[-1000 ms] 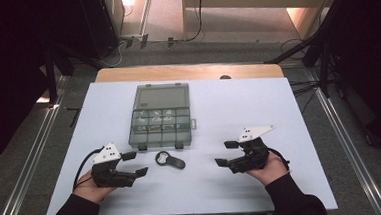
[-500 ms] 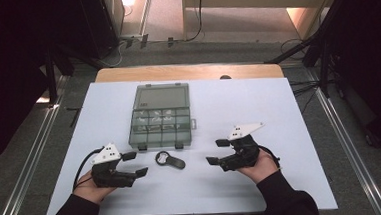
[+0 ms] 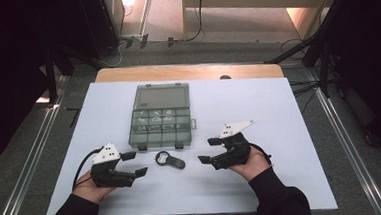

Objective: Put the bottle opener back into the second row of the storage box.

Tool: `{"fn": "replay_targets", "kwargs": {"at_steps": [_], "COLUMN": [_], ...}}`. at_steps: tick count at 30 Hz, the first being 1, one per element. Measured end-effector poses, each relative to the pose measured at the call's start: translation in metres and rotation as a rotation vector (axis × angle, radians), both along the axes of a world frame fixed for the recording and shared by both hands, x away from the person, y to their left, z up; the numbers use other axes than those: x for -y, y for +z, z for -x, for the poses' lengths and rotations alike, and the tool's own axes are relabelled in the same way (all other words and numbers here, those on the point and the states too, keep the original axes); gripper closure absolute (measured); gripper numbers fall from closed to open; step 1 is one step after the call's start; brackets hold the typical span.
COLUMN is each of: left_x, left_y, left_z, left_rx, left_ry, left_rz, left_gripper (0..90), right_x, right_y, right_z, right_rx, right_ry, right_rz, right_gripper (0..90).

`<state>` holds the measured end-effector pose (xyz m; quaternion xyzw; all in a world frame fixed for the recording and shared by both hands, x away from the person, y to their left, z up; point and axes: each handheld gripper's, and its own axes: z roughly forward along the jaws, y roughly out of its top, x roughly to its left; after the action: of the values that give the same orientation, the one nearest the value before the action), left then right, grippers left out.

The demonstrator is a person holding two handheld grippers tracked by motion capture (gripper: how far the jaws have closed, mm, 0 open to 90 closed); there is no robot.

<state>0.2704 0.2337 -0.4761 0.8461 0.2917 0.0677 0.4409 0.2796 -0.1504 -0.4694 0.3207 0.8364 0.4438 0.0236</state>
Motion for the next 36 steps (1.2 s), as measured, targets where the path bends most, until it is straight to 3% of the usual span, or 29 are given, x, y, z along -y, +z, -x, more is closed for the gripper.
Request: {"fn": "replay_targets", "kwargs": {"at_steps": [19,26,36], "left_x": [0.000,0.000,-0.001], "left_y": [0.000,0.000,0.000], "left_z": [0.000,0.000,0.000], "left_rx": [-0.001,-0.001,-0.001], "left_ry": [-0.002,-0.004,-0.005], "left_rz": [-0.001,-0.003,-0.001], "left_gripper": [26.8,26.9,26.8], "right_x": [-0.024,-0.039,-0.059], "right_y": [-0.002,-0.004,-0.008], "right_z": [-0.010,-0.014,-0.018], "right_rx": [-0.015,-0.045,-0.063], "right_ry": [0.023,0.034,0.063], "right_rz": [0.009,0.023,0.078], "right_gripper": [27.8,28.0,29.4]}}
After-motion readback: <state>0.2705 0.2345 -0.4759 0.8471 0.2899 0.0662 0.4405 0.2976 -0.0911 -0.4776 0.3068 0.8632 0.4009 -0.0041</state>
